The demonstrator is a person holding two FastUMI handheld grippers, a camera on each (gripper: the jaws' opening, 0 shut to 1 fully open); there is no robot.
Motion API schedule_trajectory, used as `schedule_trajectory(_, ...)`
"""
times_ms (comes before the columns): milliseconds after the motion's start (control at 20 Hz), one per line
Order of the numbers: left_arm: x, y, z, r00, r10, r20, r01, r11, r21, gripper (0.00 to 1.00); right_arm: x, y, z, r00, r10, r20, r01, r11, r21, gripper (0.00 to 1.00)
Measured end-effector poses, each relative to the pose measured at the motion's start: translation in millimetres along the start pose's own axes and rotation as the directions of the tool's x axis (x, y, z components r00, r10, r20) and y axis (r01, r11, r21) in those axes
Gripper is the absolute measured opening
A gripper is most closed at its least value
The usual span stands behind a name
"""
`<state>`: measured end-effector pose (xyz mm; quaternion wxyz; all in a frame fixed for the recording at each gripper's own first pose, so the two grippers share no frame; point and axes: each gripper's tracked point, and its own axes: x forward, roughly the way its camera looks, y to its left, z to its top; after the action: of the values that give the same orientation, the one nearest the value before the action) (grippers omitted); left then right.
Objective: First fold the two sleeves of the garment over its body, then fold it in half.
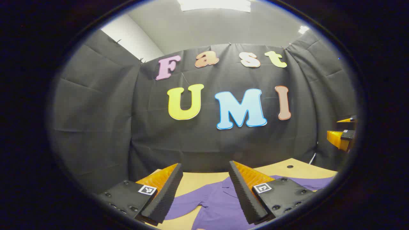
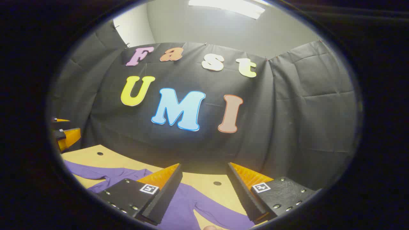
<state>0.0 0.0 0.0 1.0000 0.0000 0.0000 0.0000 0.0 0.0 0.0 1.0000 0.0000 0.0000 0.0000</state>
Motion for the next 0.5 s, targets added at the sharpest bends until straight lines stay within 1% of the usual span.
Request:
schedule_trajectory(50, 0, 0, 1, 1.0, 0.003, 0.003, -0.003, 1.0, 0.009, 0.95, 2, -3, -3, 1.0, -0.005, -0.012, 0.005, 1.0, 0.001, 0.89)
schedule_trajectory(200, 7, -8, 7, 1.0, 0.0, 0.014, 0.0, 1.0, 0.022, 0.95, 6, -15, -12, 0.999, -0.032, -0.03, 0.032, 0.999, -0.012, 0.91)
schedule_trajectory(300, 11, -10, -2, 1.0, -0.005, 0.002, 0.005, 1.0, 0.02, 0.95, 9, -22, -15, 0.998, -0.044, -0.042, 0.044, 0.999, -0.009, 0.9)
schedule_trajectory(500, 25, -16, -10, 1.0, -0.004, -0.016, 0.003, 1.0, -0.018, 0.95, 10, -32, -18, 0.996, -0.068, -0.05, 0.067, 0.998, -0.005, 0.91)
